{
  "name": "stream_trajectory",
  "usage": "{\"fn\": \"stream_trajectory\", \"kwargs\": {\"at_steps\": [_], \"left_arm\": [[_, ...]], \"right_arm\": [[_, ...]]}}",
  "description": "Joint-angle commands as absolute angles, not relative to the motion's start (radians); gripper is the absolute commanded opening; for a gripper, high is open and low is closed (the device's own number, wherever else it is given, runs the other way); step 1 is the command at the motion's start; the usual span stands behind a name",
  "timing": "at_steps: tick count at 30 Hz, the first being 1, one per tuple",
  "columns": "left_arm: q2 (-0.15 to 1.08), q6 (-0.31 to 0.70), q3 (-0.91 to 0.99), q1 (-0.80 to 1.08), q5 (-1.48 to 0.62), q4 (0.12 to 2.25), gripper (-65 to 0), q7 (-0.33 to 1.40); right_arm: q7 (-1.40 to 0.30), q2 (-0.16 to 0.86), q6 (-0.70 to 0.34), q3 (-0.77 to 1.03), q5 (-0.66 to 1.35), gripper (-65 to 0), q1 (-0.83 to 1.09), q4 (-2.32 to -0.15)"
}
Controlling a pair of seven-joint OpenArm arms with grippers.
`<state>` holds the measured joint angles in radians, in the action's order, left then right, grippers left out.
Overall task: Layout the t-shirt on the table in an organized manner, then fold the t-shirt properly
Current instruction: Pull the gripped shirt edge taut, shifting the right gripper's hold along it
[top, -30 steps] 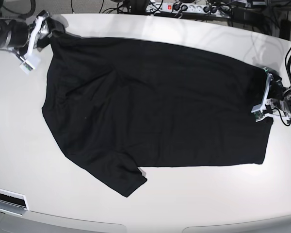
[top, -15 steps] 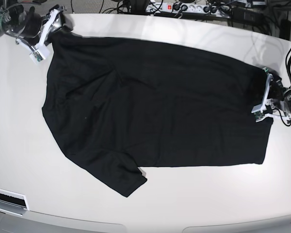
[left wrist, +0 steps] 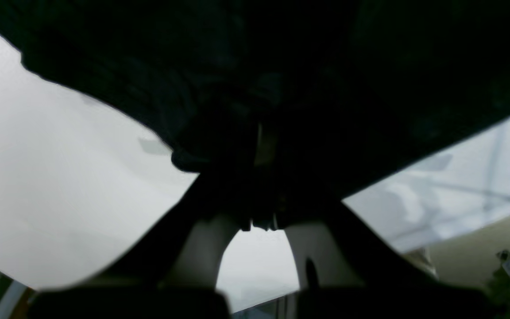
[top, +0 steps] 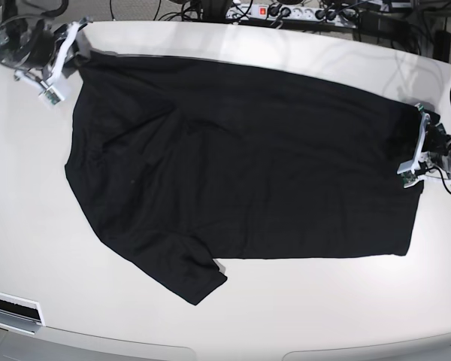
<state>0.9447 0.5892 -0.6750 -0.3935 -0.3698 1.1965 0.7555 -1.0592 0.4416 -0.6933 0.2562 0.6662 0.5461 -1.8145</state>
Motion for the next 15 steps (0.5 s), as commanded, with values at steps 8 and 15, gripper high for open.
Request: {"fn": "stream_trajectory", "kwargs": {"at_steps": [8,15], "left_arm": [[0.986,0.593,-0.667,-0.427,-0.364,1.211,-65.0,0.759],[1.003,0.592,-0.667,-0.435,-0.363,1.263,-65.0,0.759]], "right_arm": [[-1.06,0.585,-0.698,0.262,0.81,-65.0,0.548,-1.845],[-1.07,0.597,-0.698,0.247,0.789,-44.0,0.522,-1.845]]}}
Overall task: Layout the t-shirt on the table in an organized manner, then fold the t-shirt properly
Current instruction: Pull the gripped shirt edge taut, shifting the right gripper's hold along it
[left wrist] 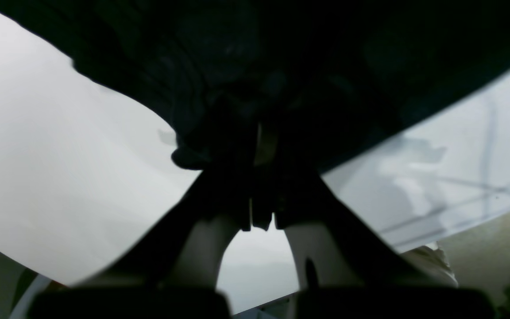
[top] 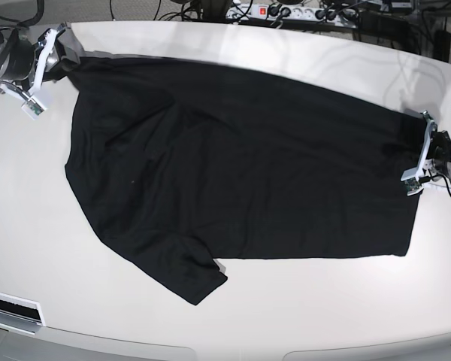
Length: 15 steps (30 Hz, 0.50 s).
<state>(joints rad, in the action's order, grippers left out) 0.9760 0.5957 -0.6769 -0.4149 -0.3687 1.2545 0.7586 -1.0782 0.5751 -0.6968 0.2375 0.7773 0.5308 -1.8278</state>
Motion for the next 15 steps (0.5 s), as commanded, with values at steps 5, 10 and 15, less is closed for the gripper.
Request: {"fn": "stream_trajectory", "kwargs": {"at_steps": [5,10,15], "left_arm": [[1.029,0.592,-0.667,-0.435,-0.367,1.29,-65.0,0.76],[1.056,0.592,-0.667,-0.435,-0.394,1.289,-65.0,0.767],[1.083,0.499,-0.667,-0.435,-0.511,1.289,-65.0,0.767]], "right_arm": [[-1.07,0.599,-0.65,0.248,0.759,-44.0,0.44,-1.845],[-1.084,0.599,-0.597,0.248,0.758,-44.0,0.383,-1.846],[-1.128,0.599,-0.665,0.25,0.95,-44.0,0.38,-1.847]]}}
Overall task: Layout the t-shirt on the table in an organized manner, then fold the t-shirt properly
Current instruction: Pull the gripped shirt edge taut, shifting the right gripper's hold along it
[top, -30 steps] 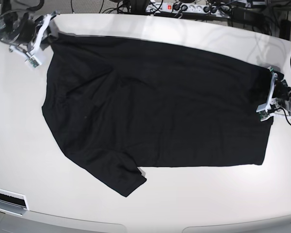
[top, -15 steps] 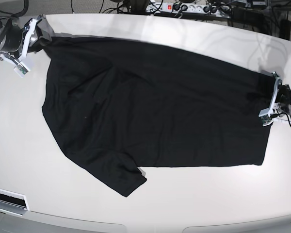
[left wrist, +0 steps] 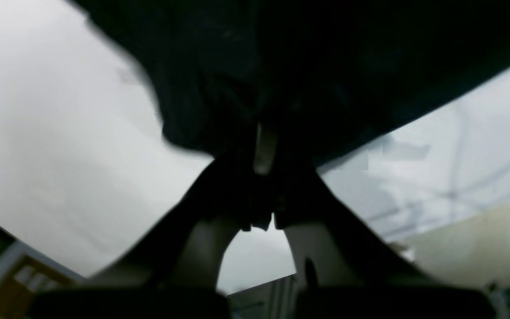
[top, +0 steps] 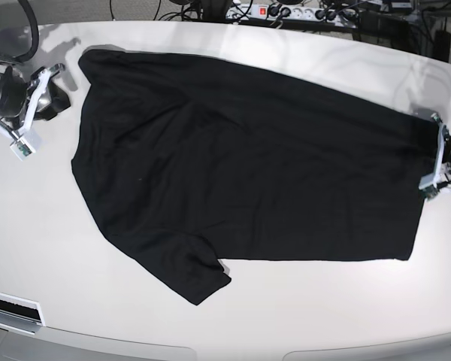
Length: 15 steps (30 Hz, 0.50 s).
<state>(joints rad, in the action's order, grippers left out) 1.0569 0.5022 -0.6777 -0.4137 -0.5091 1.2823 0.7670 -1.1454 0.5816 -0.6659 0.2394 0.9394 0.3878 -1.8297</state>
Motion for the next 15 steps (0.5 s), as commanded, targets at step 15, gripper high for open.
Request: {"fn": "stream_trajectory", "kwargs": {"at_steps": [15], "left_arm": [[1.061,0.59,-0.667,-0.426,-0.612,1.289,-65.0,0.925]], "right_arm": [[-1.201,0.315,-0.698,0.247,1.004,-65.0,0.394,-1.844]]}}
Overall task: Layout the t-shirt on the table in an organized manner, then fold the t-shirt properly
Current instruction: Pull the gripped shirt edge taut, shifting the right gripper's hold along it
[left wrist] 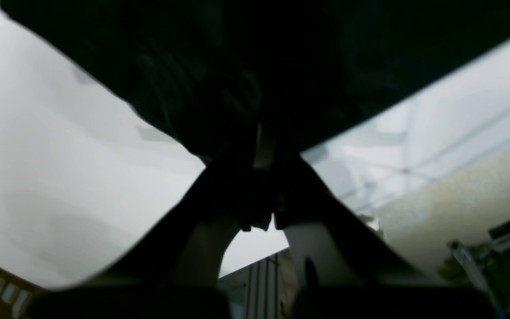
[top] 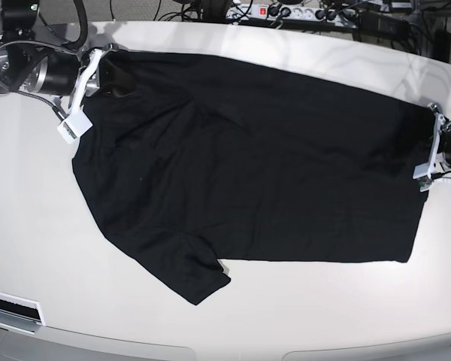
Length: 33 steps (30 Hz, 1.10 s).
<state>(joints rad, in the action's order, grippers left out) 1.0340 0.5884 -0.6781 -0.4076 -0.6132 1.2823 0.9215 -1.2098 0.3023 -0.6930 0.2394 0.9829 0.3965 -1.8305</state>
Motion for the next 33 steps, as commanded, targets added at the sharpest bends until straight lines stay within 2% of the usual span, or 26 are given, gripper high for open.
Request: {"fn": "stream_trajectory", "kwargs": {"at_steps": [1,4,8,12,16,20,23,31,32,33], "left_arm": [[1.062,0.595,-0.667,-0.426,-0.612,1.289,-65.0,0.938],[1.071,0.606,-0.667,-0.424,-0.612,1.289,-65.0,0.953],[1.084,0.619,-0.667,-0.421,-0.61,1.289,-65.0,0.971],[1.084,0.619,-0.667,-0.421,-0.577,1.289,-65.0,0.974],[1.09,0.618,-0.667,-0.417,-0.577,1.289,-65.0,0.983],[1.116,0.618,-0.667,-0.408,-0.578,1.289,-65.0,0.983],[1.122,0.618,-0.667,-0.418,-0.582,1.29,-65.0,0.98],[1.136,0.638,-0.665,-0.5,-0.804,1.29,-65.0,1.004],[1.136,0.637,-0.665,-0.5,-0.803,1.29,-63.0,1.012],[1.136,0.637,-0.665,-0.5,-0.799,1.289,-55.6,1.019]], "right_arm": [[-1.164,0.309,-0.698,0.247,0.945,-65.0,0.394,-1.841],[-1.063,0.3,-0.698,0.234,0.812,-65.0,0.393,-1.802],[-1.048,0.3,-0.698,0.173,0.76,-65.0,0.376,-1.692],[-0.958,0.3,-0.698,0.136,0.595,-65.0,0.333,-1.642],[-0.9,0.308,-0.553,0.138,0.413,-65.0,0.287,-1.657],[-0.901,0.32,-0.471,0.138,0.367,-65.0,0.286,-1.692],[-0.931,0.329,-0.483,0.138,0.385,-65.0,0.286,-1.741],[-1.027,0.342,-0.684,0.137,0.731,-65.0,0.373,-1.999],[-1.025,0.337,-0.694,0.135,0.759,-65.0,0.394,-1.999],[-1.025,0.326,-0.698,0.133,0.76,-65.0,0.414,-1.996]]}}
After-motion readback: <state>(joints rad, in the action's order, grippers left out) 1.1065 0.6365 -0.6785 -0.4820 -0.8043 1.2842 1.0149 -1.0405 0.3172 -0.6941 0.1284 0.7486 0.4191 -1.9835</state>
